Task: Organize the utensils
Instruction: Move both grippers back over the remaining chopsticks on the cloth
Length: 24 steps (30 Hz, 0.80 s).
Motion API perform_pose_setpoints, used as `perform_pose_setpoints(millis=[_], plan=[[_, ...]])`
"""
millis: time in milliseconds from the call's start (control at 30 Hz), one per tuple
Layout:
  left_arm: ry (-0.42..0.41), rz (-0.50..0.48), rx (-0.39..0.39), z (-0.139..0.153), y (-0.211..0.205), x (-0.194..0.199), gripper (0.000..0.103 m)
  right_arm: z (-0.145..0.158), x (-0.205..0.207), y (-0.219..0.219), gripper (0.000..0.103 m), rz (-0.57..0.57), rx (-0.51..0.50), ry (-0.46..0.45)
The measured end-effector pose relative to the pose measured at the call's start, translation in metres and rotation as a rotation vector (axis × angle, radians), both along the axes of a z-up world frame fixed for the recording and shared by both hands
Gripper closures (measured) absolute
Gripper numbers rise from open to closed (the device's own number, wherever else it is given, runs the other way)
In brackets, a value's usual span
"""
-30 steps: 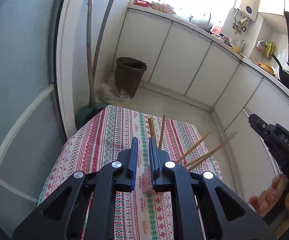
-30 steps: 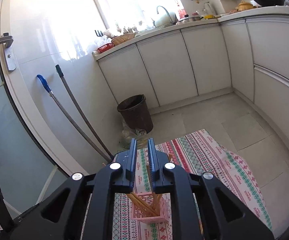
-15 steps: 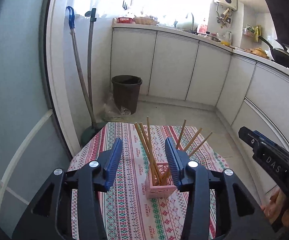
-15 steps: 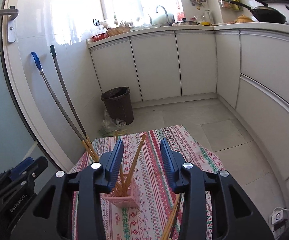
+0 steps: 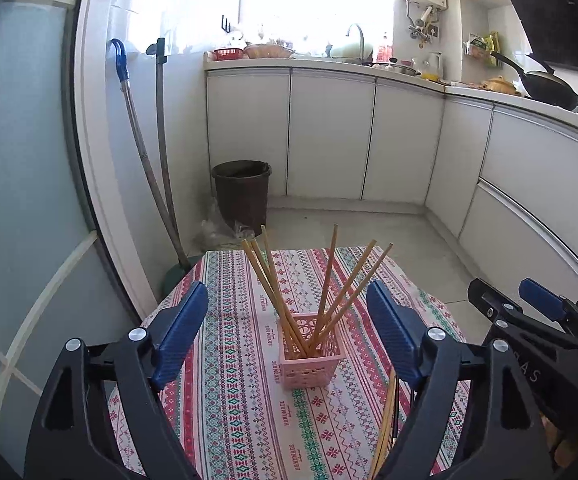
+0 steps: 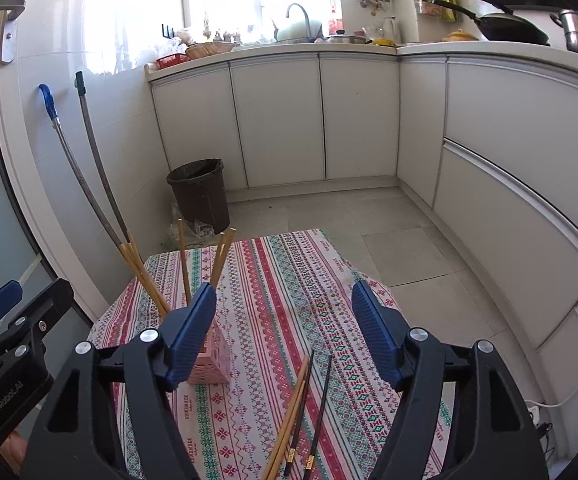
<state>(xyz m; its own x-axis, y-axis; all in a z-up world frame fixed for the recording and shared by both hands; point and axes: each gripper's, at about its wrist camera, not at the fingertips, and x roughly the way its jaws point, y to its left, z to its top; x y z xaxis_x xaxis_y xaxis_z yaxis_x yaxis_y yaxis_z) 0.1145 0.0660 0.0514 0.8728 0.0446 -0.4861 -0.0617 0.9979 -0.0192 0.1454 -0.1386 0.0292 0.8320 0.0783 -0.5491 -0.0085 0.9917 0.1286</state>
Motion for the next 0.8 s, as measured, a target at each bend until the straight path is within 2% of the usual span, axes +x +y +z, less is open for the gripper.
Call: perform_pose_setpoints(millis=[333,567,800], plan=[[0.002,-0.005,0.026,-0.005,-0.012,-0.001,0.009,-0.006,-0.005,-0.013,0.019,-0.044,-0.024,0.009],[0.019,-0.01,0.043,-0.01,-0.02,0.0,0.007,-0.009,-0.012,-0.027,0.009,-0.077,-0.033,0.015],[0.043,-0.025,0.068,-0.017,-0.033,0.003,0.007,-0.025,-0.018,-0.05,0.008,-0.108,-0.018,0.081]])
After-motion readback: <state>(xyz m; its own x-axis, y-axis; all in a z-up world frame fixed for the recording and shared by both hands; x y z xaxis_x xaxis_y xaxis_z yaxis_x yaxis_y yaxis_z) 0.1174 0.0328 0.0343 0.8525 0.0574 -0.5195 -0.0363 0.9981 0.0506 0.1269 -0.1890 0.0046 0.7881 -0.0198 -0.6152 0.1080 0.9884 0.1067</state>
